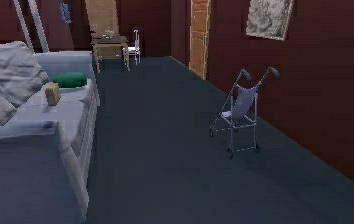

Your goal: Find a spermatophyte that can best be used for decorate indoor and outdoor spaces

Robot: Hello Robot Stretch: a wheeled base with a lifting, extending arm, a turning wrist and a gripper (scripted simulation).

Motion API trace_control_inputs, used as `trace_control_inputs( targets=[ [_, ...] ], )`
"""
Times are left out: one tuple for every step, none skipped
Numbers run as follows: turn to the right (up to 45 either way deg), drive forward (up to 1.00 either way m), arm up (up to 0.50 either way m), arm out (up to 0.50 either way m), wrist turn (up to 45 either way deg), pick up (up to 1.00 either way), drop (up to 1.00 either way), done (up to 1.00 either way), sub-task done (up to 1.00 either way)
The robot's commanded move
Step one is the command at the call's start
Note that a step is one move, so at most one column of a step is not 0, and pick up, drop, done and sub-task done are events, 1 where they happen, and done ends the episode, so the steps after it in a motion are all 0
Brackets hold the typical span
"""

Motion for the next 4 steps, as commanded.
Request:
trace_control_inputs(
  targets=[
    [-3.0, 0.00, 0.00, 0.00, 0.0, 0.00, 0.00, 0.00, 0.00],
    [6.0, 0.00, 0.00, 0.00, 0.0, 0.00, 0.00, 0.00, 0.00],
    [0.0, 0.80, 0.00, 0.00, 0.0, 0.00, 0.00, 0.00, 0.00],
    [-45.0, 0.00, 0.00, 0.00, 0.0, 0.00, 0.00, 0.00, 0.00]
  ],
)
